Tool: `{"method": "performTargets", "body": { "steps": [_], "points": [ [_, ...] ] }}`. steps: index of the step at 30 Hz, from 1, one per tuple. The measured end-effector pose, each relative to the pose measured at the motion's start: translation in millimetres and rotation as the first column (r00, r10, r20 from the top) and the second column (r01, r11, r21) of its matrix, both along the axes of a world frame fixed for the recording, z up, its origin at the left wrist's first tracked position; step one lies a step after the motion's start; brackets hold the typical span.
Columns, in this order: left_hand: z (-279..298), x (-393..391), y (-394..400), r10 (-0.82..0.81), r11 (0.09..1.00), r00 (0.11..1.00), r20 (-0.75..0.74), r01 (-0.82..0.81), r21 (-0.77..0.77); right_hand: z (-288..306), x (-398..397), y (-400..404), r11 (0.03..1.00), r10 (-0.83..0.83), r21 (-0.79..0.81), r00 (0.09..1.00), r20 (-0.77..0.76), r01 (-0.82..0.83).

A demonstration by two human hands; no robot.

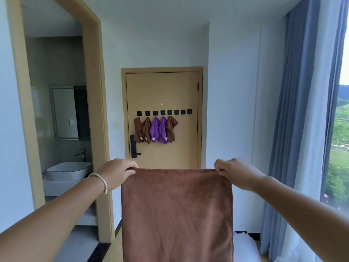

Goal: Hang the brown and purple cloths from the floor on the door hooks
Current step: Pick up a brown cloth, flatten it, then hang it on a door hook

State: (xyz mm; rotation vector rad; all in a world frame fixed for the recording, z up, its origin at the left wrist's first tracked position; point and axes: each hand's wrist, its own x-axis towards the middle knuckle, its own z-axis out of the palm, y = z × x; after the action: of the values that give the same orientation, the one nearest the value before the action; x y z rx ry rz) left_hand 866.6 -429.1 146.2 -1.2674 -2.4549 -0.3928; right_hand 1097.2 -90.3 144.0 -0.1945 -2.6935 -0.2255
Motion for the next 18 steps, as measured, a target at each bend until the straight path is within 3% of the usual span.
{"method": "performTargets", "body": {
  "steps": [3,7,12,18],
  "points": [
    [5.7,-30.9,28.2,-0.019,0.998,0.998,-0.063,0.022,0.054,7.2,-37.2,35.3,0.991,0.101,0.088,0.995,-0.002,-0.1],
    [9.1,-71.9,65.8,-0.104,0.994,0.974,-0.203,0.093,-0.064,15.6,-85.8,76.4,0.968,0.18,0.174,0.983,0.035,-0.183],
    [10.0,-133.2,116.2,-0.151,0.98,0.958,-0.244,0.112,-0.167,20.0,-155.2,122.2,0.972,0.171,0.163,0.985,0.019,-0.172],
    [6.6,-234.1,174.2,-0.133,0.98,0.938,-0.32,0.077,-0.181,12.8,-243.2,170.8,0.991,0.096,0.105,0.992,-0.082,-0.087]
  ]
}}
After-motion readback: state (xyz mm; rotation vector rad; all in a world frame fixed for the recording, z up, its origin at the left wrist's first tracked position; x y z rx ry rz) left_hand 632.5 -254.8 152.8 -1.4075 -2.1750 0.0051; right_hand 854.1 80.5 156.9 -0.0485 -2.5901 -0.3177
